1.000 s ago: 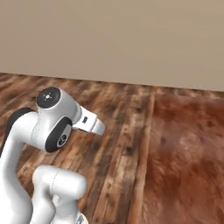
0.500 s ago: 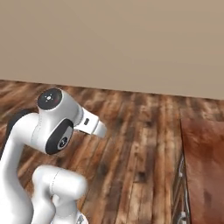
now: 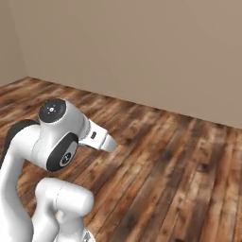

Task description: Retrieve the peach and mango from the fridge and place them into the bowl on the dining table.

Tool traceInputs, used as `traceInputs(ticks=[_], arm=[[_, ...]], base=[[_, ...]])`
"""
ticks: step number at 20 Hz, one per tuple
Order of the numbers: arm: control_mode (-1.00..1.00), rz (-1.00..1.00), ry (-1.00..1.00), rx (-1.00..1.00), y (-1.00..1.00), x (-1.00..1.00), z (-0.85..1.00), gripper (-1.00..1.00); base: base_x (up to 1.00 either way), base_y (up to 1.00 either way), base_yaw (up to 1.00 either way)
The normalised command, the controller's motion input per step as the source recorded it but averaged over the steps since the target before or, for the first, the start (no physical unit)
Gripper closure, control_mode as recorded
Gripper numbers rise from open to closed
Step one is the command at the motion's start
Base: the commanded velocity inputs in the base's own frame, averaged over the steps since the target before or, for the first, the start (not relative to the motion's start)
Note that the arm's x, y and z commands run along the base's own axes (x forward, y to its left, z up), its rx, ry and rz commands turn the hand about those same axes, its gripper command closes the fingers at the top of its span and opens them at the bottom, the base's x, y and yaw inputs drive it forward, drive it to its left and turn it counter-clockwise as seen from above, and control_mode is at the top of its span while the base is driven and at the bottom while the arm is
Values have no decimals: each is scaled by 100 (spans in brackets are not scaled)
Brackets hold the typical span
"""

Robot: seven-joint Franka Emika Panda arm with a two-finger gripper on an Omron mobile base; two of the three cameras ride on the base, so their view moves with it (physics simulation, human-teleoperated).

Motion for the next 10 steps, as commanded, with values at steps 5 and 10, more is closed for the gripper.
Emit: traceInputs(ticks=[5,10], arm=[[100,0,0,0,0,0,0,100],[100,0,0,0,0,0,0,100]], base=[[96,-13,89],[96,-16,90]])
